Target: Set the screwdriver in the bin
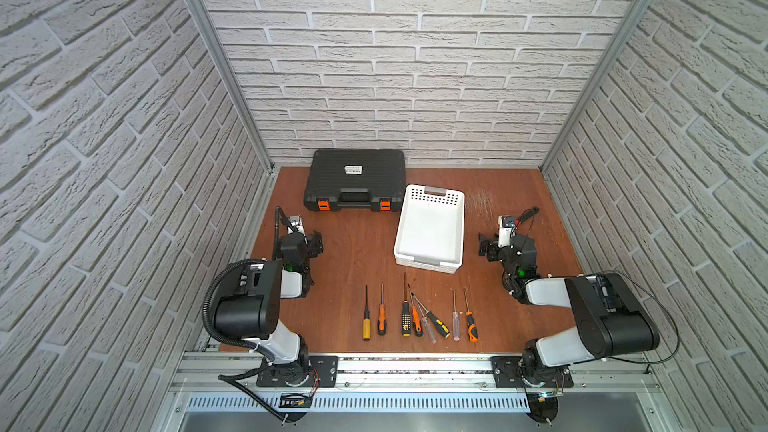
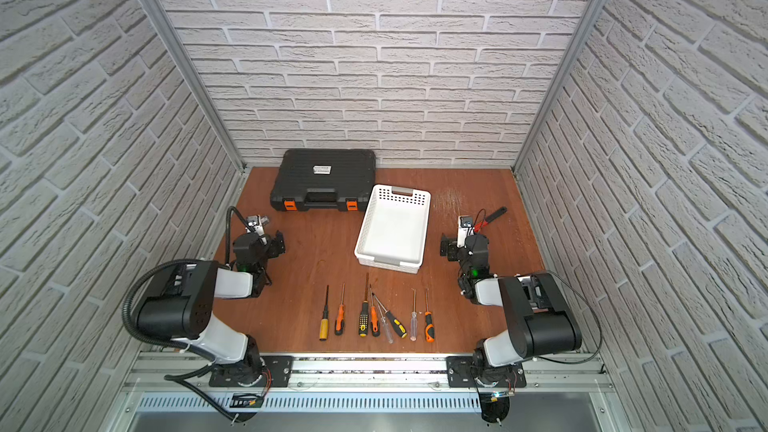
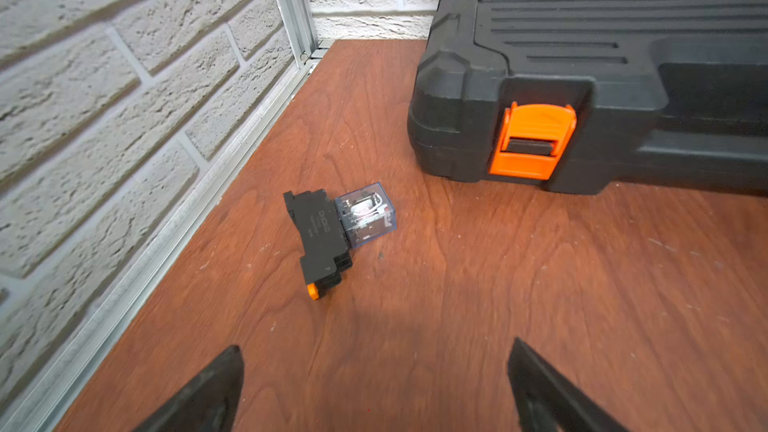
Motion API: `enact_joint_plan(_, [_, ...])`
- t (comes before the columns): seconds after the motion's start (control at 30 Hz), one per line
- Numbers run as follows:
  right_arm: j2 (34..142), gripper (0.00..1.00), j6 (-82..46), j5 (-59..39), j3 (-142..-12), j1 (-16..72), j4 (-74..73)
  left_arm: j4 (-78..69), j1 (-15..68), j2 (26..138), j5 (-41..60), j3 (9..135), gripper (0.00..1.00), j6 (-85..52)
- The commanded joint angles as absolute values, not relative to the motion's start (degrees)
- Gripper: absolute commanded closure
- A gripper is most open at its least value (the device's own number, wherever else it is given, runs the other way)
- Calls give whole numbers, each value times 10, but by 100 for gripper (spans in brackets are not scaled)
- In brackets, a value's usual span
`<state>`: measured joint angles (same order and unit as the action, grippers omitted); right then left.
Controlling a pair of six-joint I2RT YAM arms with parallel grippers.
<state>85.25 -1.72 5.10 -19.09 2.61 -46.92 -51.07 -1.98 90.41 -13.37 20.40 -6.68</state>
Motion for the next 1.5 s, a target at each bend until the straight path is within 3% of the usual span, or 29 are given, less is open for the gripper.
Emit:
enact_joint_plan(0.0, [837,0,-22,57,-200,26,-477,-547,-23,902,-128,212,2,-71])
enact_joint_plan(1.07, [825,0,-26,76,-188,26,-496,-546,-22,897,-137,214,2,-68])
enact_joint_plan(1.2, [767,0,-34,100,-192,26,-447,-344,-16,824,-173,294,2,-75])
enact_joint_plan(1.37, [655,0,-109,135,-291,23,-184,-56,15,763,-229,434,2,-160])
enact_joint_plan(1.47, [614,0,-148,90,-343,24,-83,85,62,744,-249,490,2,-203])
